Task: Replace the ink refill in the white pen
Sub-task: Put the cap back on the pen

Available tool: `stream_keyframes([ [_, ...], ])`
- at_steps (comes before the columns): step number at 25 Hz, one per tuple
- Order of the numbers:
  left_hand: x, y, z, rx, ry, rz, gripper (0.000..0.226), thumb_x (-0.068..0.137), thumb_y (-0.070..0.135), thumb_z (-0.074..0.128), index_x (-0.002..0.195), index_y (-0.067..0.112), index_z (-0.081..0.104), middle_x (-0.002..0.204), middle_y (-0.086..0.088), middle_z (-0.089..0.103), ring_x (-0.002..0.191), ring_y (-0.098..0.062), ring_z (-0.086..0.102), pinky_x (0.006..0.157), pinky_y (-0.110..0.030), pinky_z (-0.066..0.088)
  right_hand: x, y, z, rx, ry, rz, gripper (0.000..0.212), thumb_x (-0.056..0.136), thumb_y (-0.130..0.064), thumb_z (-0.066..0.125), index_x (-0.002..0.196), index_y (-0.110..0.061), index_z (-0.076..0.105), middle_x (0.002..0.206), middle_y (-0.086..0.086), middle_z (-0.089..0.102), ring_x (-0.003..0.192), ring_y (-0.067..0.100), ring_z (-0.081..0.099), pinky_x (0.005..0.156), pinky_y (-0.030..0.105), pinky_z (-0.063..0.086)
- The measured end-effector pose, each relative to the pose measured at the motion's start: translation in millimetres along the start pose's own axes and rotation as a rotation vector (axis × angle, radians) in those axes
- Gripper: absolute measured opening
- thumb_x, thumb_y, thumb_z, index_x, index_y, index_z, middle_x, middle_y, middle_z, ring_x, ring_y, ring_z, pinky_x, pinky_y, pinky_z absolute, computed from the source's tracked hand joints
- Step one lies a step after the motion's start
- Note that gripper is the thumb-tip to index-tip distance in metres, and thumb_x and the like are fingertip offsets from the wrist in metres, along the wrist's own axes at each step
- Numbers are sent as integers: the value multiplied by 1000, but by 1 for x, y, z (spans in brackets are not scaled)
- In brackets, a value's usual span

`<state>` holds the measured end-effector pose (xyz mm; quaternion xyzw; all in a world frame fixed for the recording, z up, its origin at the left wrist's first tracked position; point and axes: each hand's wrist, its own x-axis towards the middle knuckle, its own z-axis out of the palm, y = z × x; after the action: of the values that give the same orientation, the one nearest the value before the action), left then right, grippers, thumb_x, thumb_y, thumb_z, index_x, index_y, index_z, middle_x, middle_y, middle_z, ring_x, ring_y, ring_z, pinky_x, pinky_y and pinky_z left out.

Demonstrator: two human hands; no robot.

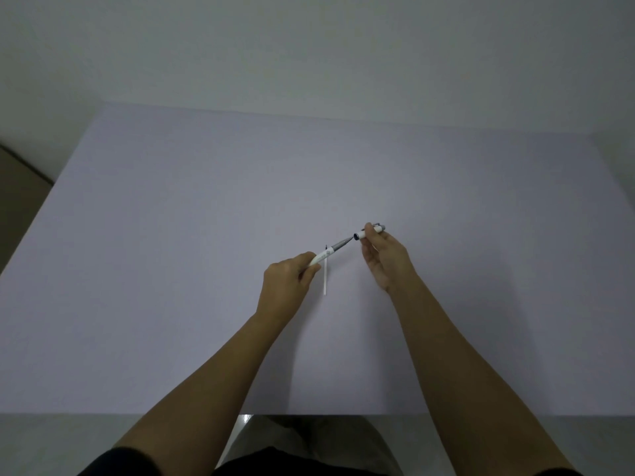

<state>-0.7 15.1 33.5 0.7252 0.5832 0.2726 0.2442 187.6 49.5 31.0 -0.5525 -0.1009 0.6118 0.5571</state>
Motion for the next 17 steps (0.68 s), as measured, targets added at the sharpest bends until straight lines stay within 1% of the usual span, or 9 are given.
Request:
stream_keyframes([
  [2,2,0,-1,6,9,9,13,89,20,59,86,8,64,54,-14,55,48,-24,43,50,-31,35,-2,0,4,-30,-29,-4,4,84,-17,68,81,-19,66,66,-12,72,67,-1,67,64,12,53],
  [4,3,0,-2,17,14,23,12,89,20,60,88,8,65,56,-14,58,48,-26,47,50,-32,38,-3,3,6,-72,-48,-9,4,84,-18,68,82,-21,66,68,-13,71,70,-1,66,66,13,51],
  [6,3,0,-3,23,24,39,12,88,19,60,90,8,65,57,-13,59,49,-25,48,50,-32,38,-5,5,8,-126,-80,-14,2,84,-19,68,85,-20,66,72,-13,71,71,-2,66,70,14,50],
  [8,4,1,-2,19,28,51,12,88,18,61,92,8,66,57,-13,60,49,-24,49,51,-31,38,-9,8,10,-209,-131,-33,6,84,-21,68,89,-19,65,72,-15,71,73,-2,67,73,15,50],
  [10,4,1,-2,17,33,53,12,87,18,61,93,8,67,58,-13,62,49,-26,50,52,-32,40,-13,9,12,-258,-179,-51,7,85,-24,66,90,-19,65,72,-16,71,78,0,67,73,15,51],
  [14,4,-2,-4,0,57,38,12,87,16,62,91,7,67,58,-15,62,51,-31,54,52,-36,44,-18,9,15,-286,-192,-85,19,92,-30,56,89,-17,69,87,-5,72,81,1,69,69,12,53],
  [17,3,-2,-4,-15,71,36,12,87,17,61,91,7,67,56,-15,60,49,-30,52,50,-35,41,-20,12,17,-328,-173,-123,19,92,-28,57,87,-15,70,88,-2,71,80,3,69,71,13,53],
])
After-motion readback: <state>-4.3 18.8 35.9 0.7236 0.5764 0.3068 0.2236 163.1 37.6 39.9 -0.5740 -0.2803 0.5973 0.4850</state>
